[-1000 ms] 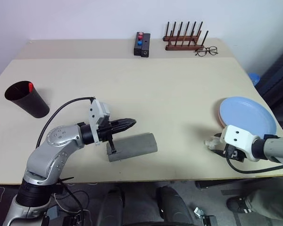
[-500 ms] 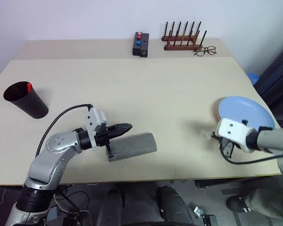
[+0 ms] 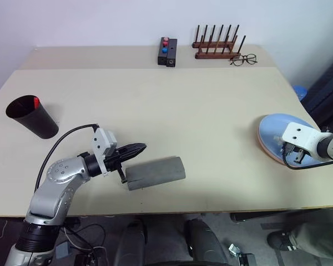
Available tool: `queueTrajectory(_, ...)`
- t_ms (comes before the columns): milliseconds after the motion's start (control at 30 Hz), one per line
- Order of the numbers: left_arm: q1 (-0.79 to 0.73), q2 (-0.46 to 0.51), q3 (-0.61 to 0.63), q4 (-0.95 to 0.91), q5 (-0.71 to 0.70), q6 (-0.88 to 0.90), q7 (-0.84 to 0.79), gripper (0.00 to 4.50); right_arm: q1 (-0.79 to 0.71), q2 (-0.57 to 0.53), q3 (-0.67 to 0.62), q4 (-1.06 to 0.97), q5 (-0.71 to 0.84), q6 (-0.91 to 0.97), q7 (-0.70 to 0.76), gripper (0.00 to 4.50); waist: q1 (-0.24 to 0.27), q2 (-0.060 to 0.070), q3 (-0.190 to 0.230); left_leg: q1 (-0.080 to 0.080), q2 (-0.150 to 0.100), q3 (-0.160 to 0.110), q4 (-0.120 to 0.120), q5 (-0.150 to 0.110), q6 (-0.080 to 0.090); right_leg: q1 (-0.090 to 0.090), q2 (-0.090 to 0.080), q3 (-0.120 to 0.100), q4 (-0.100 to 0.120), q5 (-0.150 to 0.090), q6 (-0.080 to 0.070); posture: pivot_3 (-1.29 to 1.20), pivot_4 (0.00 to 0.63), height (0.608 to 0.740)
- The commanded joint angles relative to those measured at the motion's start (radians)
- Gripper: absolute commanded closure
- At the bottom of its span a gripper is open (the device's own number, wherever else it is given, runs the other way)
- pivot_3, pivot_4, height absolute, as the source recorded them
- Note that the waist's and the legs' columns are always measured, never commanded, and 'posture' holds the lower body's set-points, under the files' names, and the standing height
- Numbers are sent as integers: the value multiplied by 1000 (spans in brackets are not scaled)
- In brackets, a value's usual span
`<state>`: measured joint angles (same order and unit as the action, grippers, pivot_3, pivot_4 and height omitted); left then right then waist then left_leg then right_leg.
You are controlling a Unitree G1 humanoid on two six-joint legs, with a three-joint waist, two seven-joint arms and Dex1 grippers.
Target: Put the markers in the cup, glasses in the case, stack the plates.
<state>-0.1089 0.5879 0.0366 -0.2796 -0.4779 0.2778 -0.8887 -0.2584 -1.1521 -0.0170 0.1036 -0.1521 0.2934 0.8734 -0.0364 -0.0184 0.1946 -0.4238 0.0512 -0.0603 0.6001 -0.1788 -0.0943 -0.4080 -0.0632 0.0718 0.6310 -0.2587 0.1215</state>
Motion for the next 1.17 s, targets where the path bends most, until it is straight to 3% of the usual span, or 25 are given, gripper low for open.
queueTrajectory(33, 21, 1, 39, -10, 14, -45, 10, 4500, -45, -8, -13, 3, -7, -59, -4, 1606, -4, 0, 0, 0, 0, 0, 0, 0, 0, 0, 0, 0, 0, 0, 0, 0, 150, 738)
queueTrajectory(67, 24, 3, 45, -4, 21, -49, 16, 4500, -56, -5, -15, -3, 3, -67, 4, 1179, -5, 0, 0, 0, 0, 0, 0, 0, 0, 0, 0, 0, 0, 0, 0, 0, 150, 738)
queueTrajectory(167, 16, 13, 83, 35, 41, -65, 44, 4500, -96, 28, -30, -29, 73, -98, 44, 1179, -8, 0, 0, 0, 0, 0, 0, 0, 0, 0, 0, 0, 0, 0, 0, 0, 150, 738)
queueTrajectory(400, 41, 12, 252, 115, 143, -114, 254, 4500, -213, 331, -57, -68, 326, -62, 43, 1179, -9, 0, 0, 1, 1, 0, -1, 0, 0, 0, 1, 0, 1, 0, 1, 0, 150, 738)
queueTrajectory(500, 105, 7, 306, 93, 152, -119, 291, 4500, -224, 405, -57, -48, 373, -58, 47, 1179, -4, 0, 0, 0, 0, 0, -2, 0, 0, 0, 0, 0, 0, 0, 1, 0, 150, 738)
queueTrajectory(733, 290, -13, 405, -15, 119, -115, 320, 4500, -237, 437, -44, 34, 413, -54, 107, 1179, 1, -1, 0, 0, 0, 0, -1, 0, 0, 1, 0, 0, 0, 0, 0, 0, 150, 738)
queueTrajectory(1167, 311, -26, 402, -114, 112, -34, 386, 4500, -265, 425, -27, 91, 402, -31, 135, 1179, -7, -1, 0, 1, 0, 0, -2, 0, 0, 0, 1, 0, 0, 0, 0, 0, 150, 738)
